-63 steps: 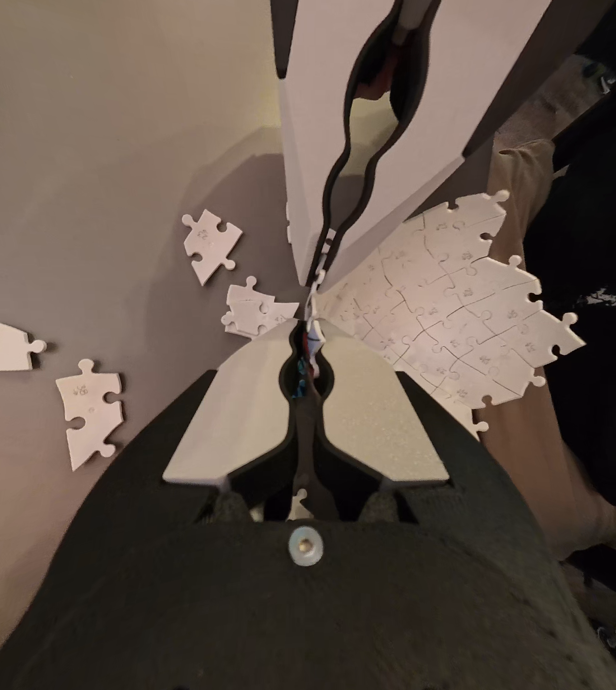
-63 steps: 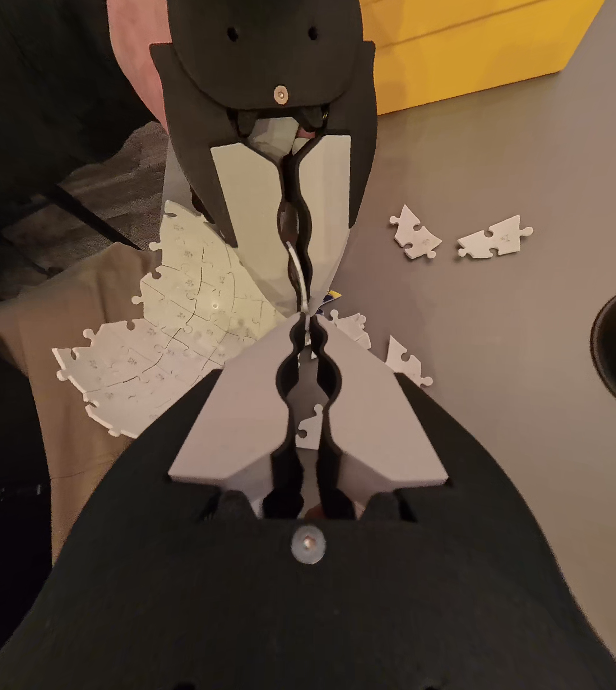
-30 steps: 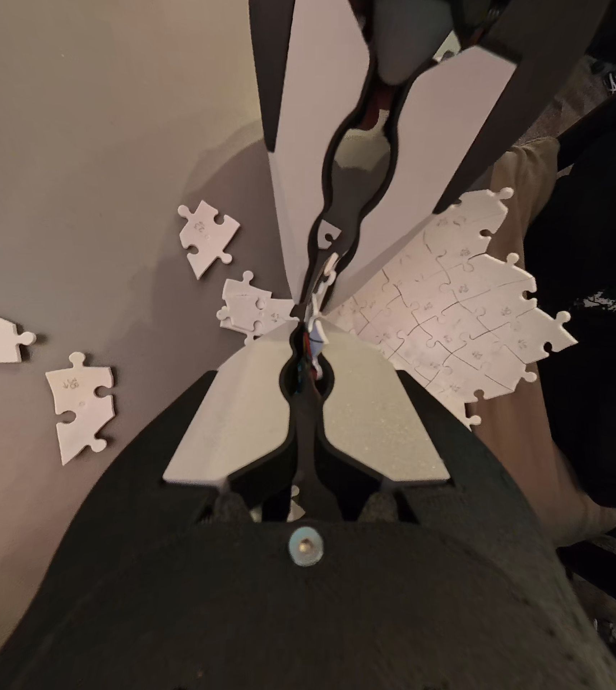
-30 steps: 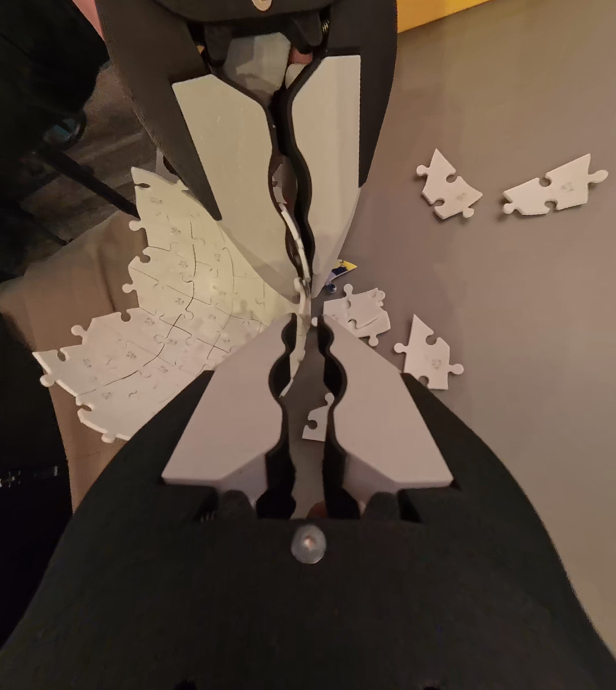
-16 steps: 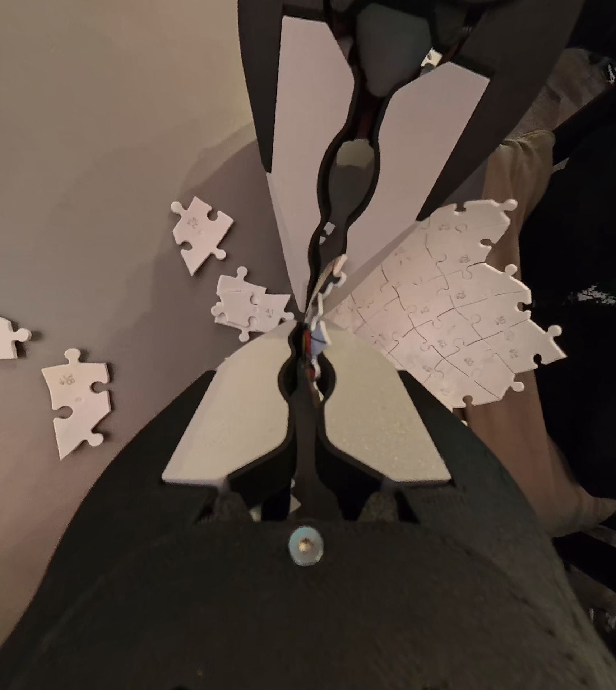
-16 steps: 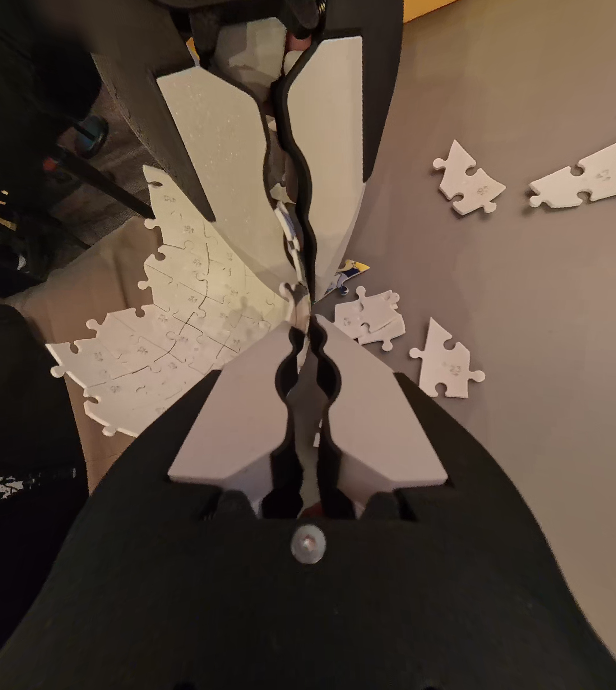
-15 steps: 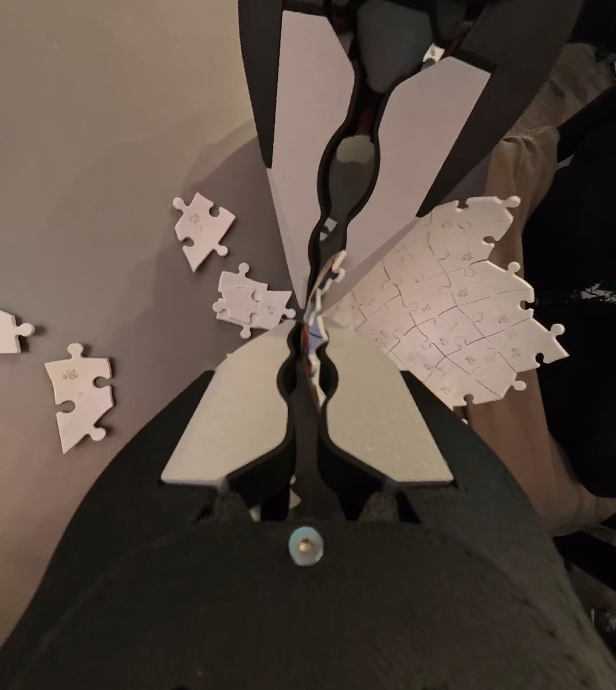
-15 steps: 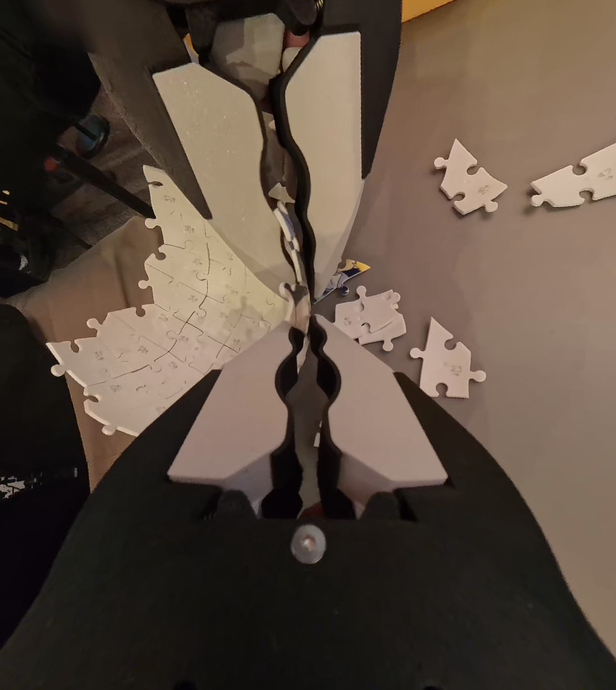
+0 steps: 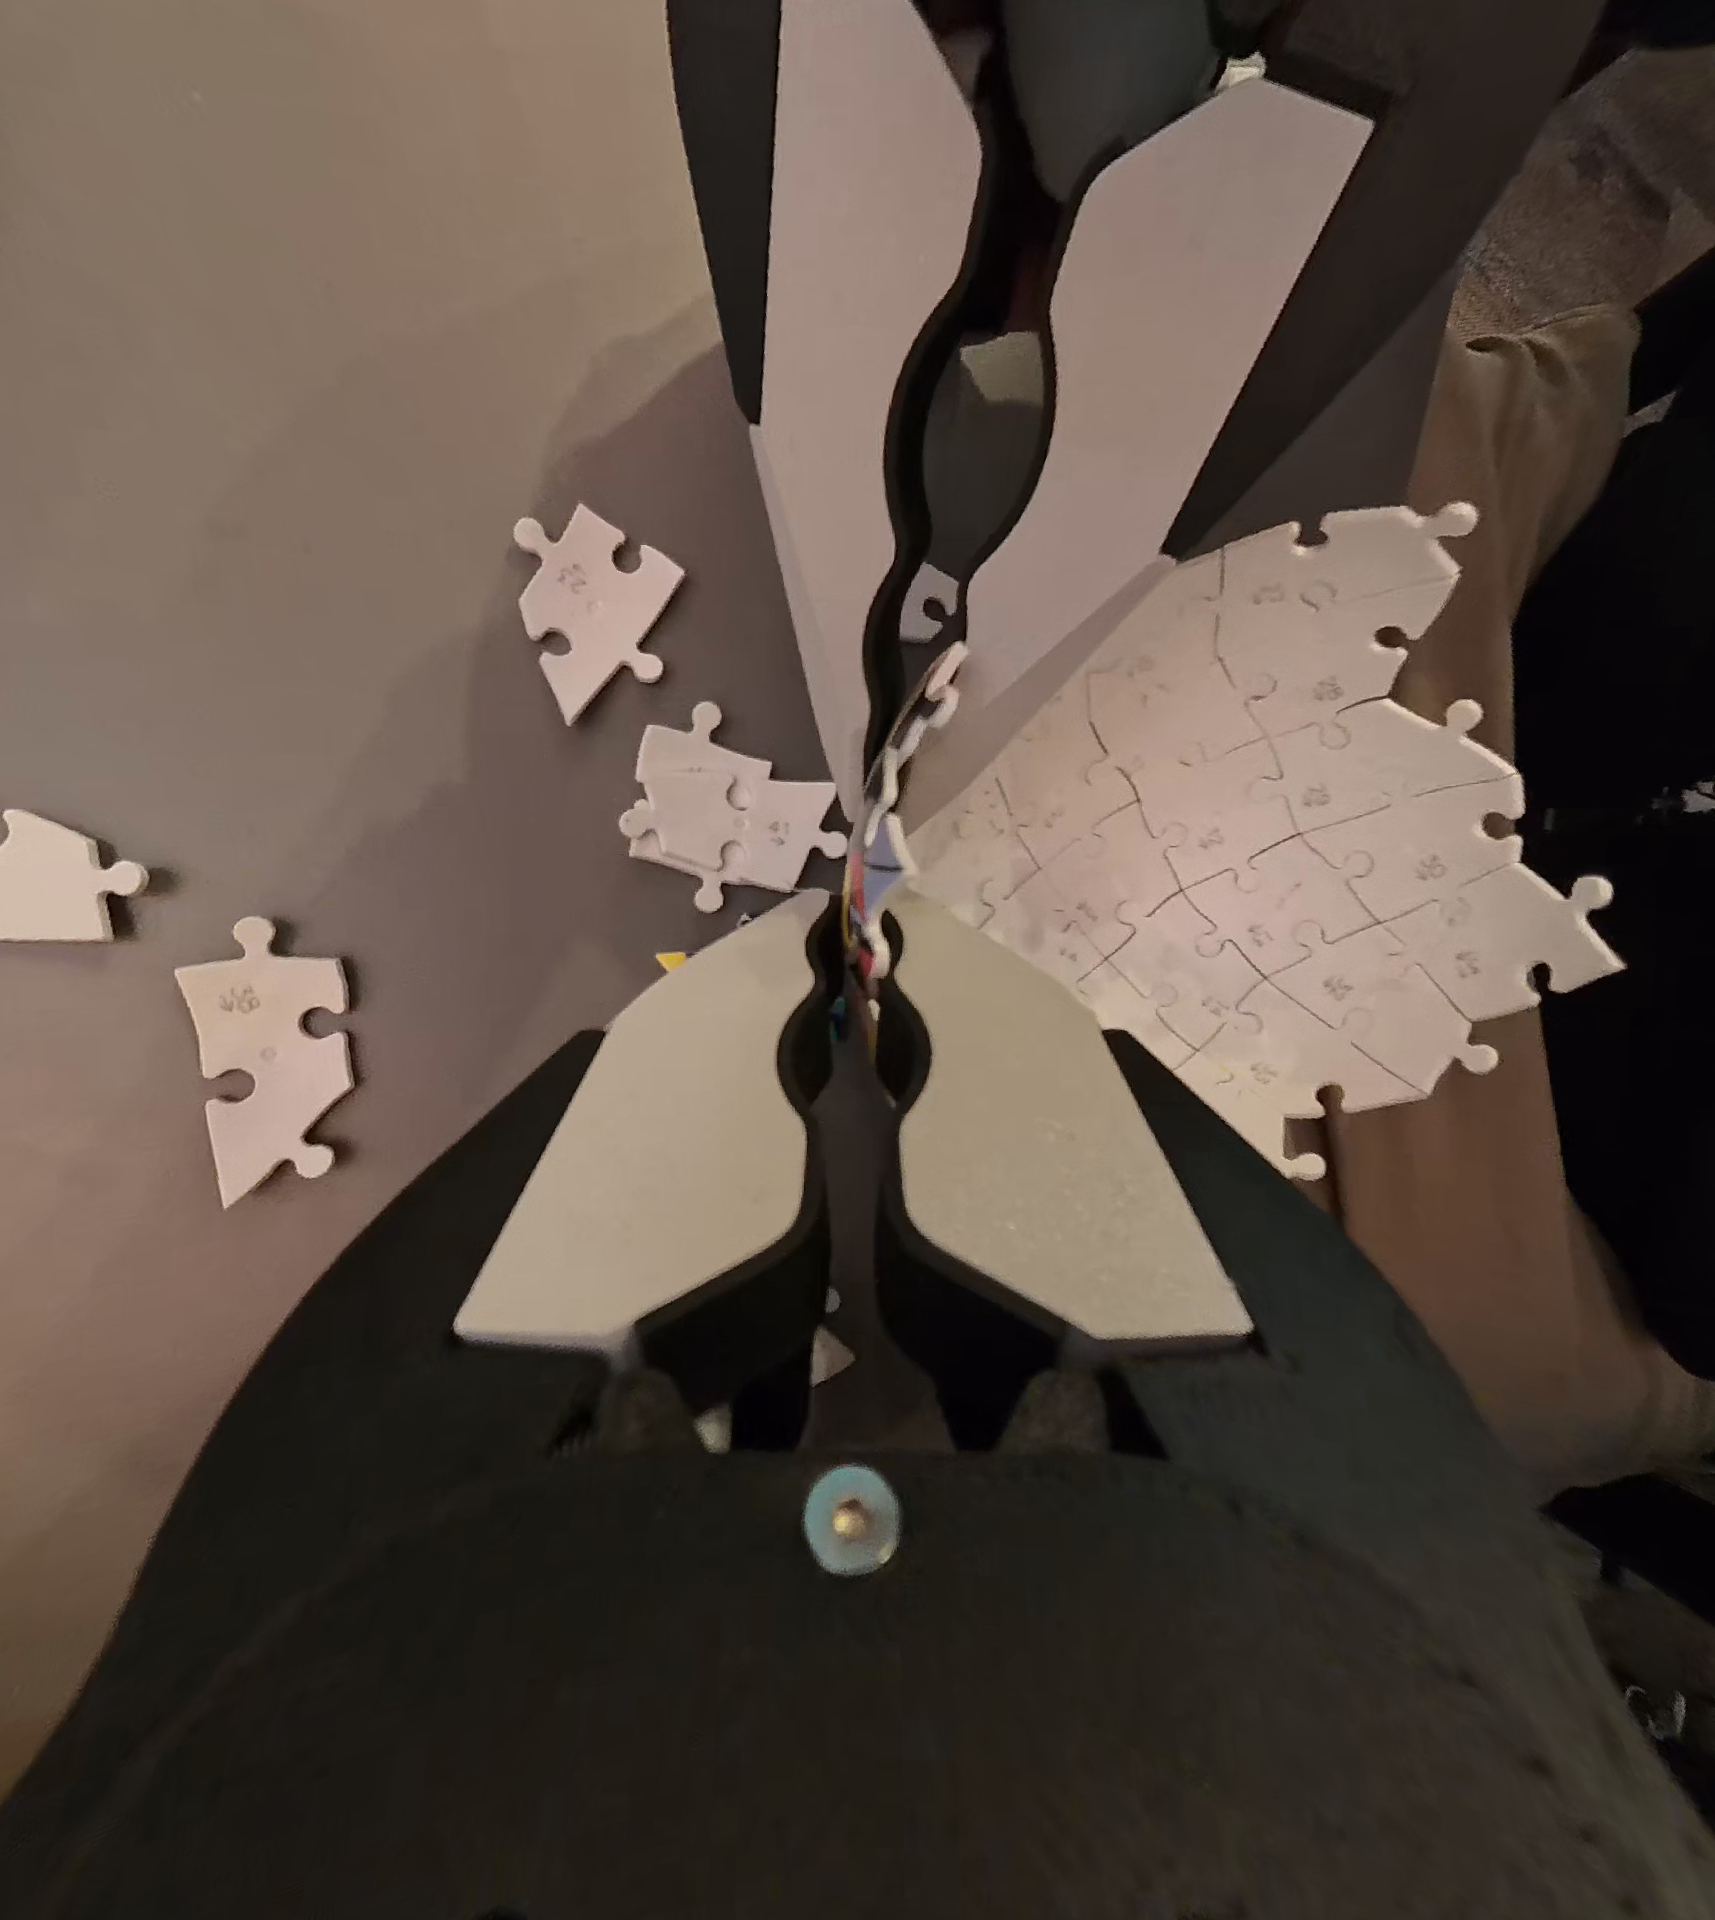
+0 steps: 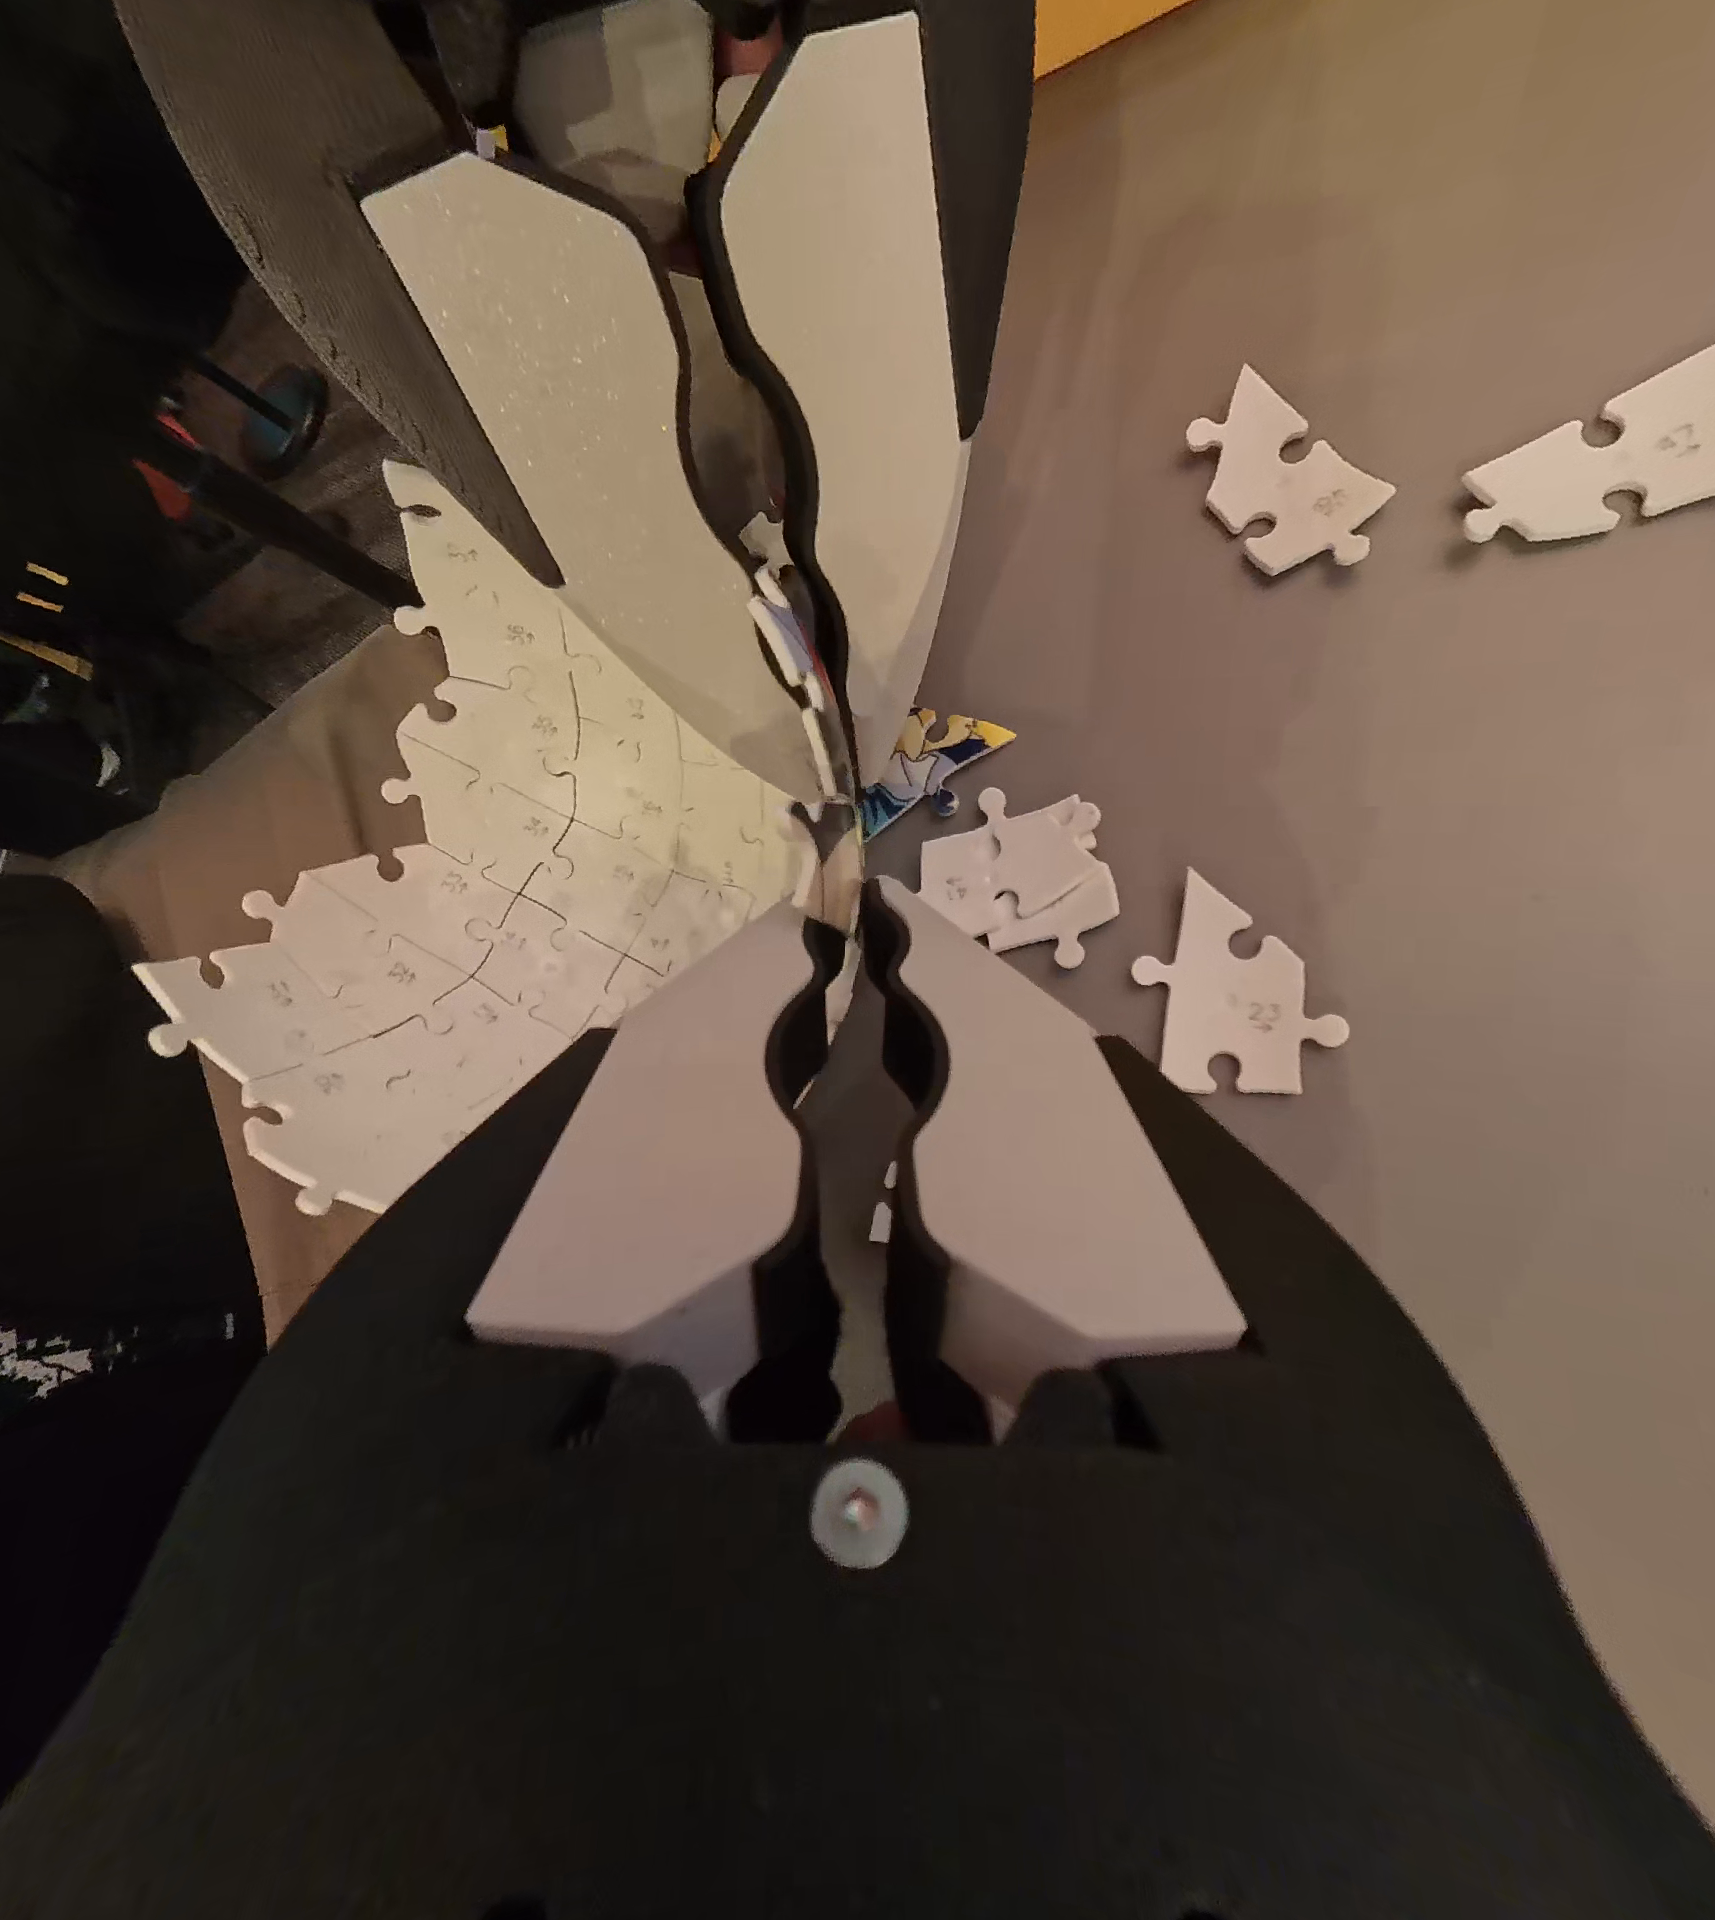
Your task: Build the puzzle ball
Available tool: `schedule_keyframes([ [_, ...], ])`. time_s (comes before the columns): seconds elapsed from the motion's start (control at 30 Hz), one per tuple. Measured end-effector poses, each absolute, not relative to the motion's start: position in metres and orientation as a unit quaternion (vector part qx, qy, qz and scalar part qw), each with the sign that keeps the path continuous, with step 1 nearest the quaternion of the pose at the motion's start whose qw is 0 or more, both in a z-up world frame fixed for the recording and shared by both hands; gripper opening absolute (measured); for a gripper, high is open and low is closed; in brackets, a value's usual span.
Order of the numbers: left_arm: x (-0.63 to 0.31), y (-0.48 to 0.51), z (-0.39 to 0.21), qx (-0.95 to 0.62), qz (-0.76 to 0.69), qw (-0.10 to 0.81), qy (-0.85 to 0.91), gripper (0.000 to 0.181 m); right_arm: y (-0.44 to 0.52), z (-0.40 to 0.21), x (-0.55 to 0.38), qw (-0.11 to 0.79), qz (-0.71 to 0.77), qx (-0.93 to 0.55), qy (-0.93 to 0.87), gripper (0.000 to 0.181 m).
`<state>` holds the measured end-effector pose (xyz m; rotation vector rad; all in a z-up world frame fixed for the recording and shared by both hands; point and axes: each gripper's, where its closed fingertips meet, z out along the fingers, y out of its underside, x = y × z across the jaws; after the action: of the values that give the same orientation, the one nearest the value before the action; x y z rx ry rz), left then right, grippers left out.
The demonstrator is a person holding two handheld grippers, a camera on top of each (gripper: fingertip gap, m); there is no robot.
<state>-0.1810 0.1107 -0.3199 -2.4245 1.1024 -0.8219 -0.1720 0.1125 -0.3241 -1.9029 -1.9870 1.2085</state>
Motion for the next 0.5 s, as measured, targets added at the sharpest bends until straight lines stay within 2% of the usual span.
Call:
schedule_keyframes([
  [0.3,-0.181,0.111,-0.317,-0.853,-0.268,0.186,0.407,0.008,0.114,-0.323,-0.173,0.071,0.399,-0.634,-0.659,0.0],
  [0.5,-0.182,0.119,-0.309,-0.85,-0.253,0.223,0.405,0.005,0.115,-0.323,-0.172,0.072,0.398,-0.637,-0.656,0.0],
])
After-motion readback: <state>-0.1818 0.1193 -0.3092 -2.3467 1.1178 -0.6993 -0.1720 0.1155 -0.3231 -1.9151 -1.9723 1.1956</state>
